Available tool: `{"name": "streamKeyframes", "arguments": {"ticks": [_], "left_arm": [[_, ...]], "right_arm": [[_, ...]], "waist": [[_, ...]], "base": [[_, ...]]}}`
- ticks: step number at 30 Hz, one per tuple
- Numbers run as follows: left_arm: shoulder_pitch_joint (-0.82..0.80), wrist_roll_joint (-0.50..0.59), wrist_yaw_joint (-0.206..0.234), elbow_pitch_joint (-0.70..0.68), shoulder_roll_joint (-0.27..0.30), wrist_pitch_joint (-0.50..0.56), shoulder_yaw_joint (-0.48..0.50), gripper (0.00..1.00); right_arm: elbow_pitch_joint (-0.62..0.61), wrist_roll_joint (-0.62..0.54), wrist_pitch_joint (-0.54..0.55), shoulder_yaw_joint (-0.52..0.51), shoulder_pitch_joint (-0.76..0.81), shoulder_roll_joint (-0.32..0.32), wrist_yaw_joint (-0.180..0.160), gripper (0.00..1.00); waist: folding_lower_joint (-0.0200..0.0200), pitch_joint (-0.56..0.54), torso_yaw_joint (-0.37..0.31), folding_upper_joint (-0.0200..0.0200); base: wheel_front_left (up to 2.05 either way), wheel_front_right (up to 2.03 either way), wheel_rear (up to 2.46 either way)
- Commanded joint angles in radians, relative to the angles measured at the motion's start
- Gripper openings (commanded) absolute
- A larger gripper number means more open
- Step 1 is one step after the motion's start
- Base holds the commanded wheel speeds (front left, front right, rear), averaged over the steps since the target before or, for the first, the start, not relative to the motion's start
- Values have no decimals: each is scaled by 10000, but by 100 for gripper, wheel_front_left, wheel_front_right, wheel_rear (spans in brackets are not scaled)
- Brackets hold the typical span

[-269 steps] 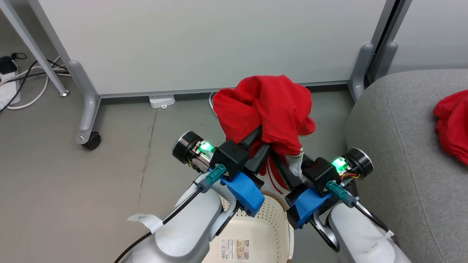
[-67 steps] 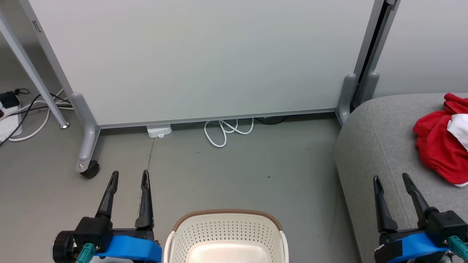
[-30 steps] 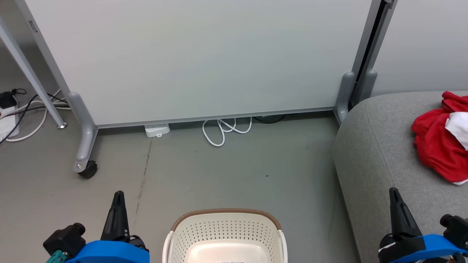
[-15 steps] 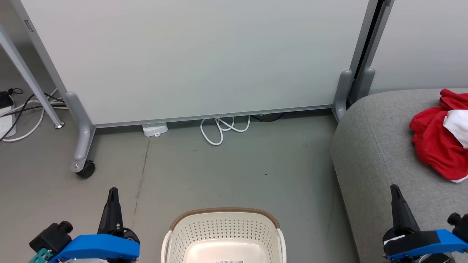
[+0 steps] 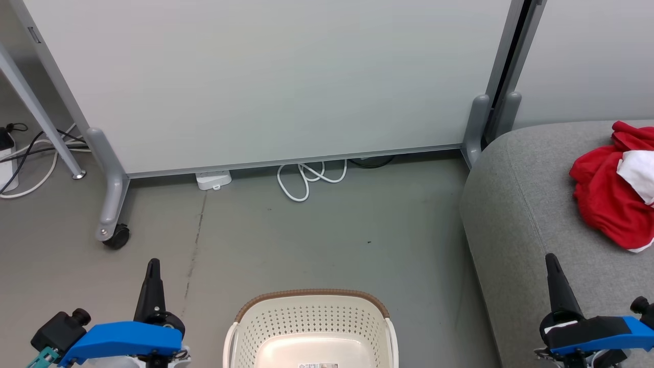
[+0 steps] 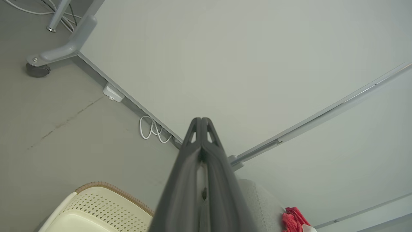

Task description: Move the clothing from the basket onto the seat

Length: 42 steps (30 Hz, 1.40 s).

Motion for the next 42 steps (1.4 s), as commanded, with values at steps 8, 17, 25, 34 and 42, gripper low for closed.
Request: {"name": "streamKeyframes", "arguments": {"ticks": [8, 17, 25, 34, 42], "left_arm": [[-400, -1143, -85, -83, 6, 294, 195, 0], [-505, -2099, -118, -65, 2, 536, 323, 0], [-547, -2891, -146, -50, -1, 739, 422, 0], [-630, -3715, -163, -34, -5, 944, 516, 0], [-659, -4316, -184, -22, -8, 1107, 596, 0]], "right_arm": [[-124, 1229, 296, -38, -337, 1, 6, 0], [-121, 2250, 550, -45, -416, 9, 6, 0], [-119, 3087, 751, -50, -470, 15, 6, 0], [-112, 3959, 975, -56, -521, 23, 6, 0], [-108, 4603, 1119, -60, -580, 29, 6, 0]], "waist": [[-1, 35, -47, 0], [-1, 71, -95, 0], [-1, 103, -137, 0], [-1, 139, -185, 0], [-1, 167, -222, 0]], "base": [[0, 0, 0], [0, 0, 0], [0, 0, 0], [0, 0, 0], [0, 0, 0]]}}
